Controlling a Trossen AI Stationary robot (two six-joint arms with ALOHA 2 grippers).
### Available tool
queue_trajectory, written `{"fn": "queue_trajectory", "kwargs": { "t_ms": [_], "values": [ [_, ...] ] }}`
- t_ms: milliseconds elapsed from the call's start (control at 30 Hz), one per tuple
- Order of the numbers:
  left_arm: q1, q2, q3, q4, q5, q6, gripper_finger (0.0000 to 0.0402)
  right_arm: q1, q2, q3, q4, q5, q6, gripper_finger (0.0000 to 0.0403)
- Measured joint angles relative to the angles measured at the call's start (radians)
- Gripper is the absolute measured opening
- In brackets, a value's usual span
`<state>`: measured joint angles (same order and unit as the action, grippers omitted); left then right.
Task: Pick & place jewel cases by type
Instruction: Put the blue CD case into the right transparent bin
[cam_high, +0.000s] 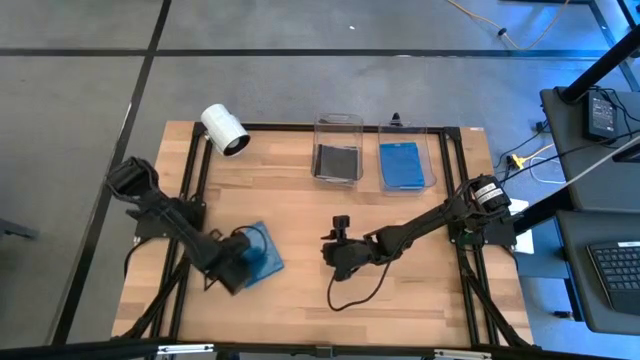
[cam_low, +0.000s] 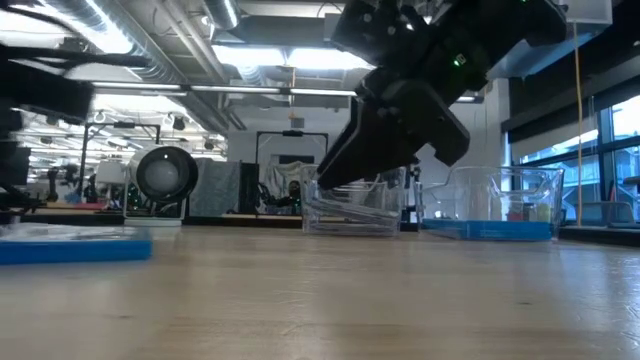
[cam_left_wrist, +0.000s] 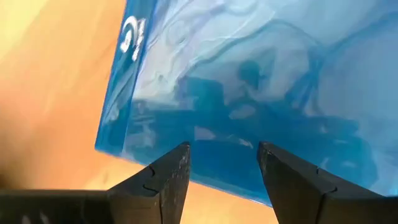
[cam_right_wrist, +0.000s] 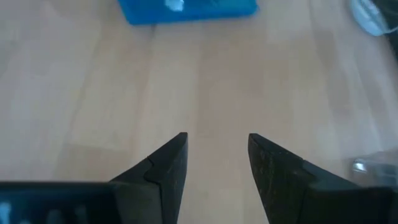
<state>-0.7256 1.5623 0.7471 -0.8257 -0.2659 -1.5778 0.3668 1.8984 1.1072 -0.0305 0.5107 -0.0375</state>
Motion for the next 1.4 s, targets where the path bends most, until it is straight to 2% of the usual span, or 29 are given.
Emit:
{"fn": "queue_trajectory", "kwargs": {
  "t_ms": [167, 400, 533, 700, 767, 867, 1033, 1200, 1400],
  "values": [
    [0.144, 0.000, 0.000, 0.129, -0.036, 0.331, 0.0187, 0.000, 0.000, 0.000, 0.013, -0.065, 0.007, 0.0172],
    [0.313, 0.003, -0.002, 0.393, -0.036, 0.757, 0.0189, -0.006, 0.000, 0.000, 0.016, -0.071, 0.036, 0.0172],
    [0.371, 0.013, -0.003, 0.506, -0.012, 0.902, 0.0187, -0.013, 0.000, 0.000, 0.017, -0.093, 0.060, 0.0172],
    [0.414, 0.009, 0.000, 0.520, 0.096, 0.994, 0.0190, -0.033, 0.000, 0.000, -0.001, -0.158, 0.080, 0.0172],
    [0.416, -0.009, -0.001, 0.517, 0.125, 1.000, 0.0191, -0.037, 0.000, 0.000, -0.010, -0.163, 0.057, 0.0172],
    [0.414, -0.046, -0.001, 0.518, 0.109, 0.936, 0.0191, -0.042, 0.000, 0.000, -0.011, -0.170, 0.063, 0.0172],
    [0.412, -0.117, -0.001, 0.520, 0.095, 0.709, 0.0189, -0.070, 0.000, 0.000, -0.015, -0.254, 0.254, 0.0172],
    [0.380, -0.131, 0.000, 0.519, 0.082, 0.587, 0.0191, -0.099, 0.000, 0.000, -0.018, -0.304, 0.393, 0.0172],
    [0.316, -0.129, 0.000, 0.508, 0.109, 0.402, 0.0190, -0.103, 0.000, 0.000, -0.019, -0.304, 0.348, 0.0172]
  ]
}}
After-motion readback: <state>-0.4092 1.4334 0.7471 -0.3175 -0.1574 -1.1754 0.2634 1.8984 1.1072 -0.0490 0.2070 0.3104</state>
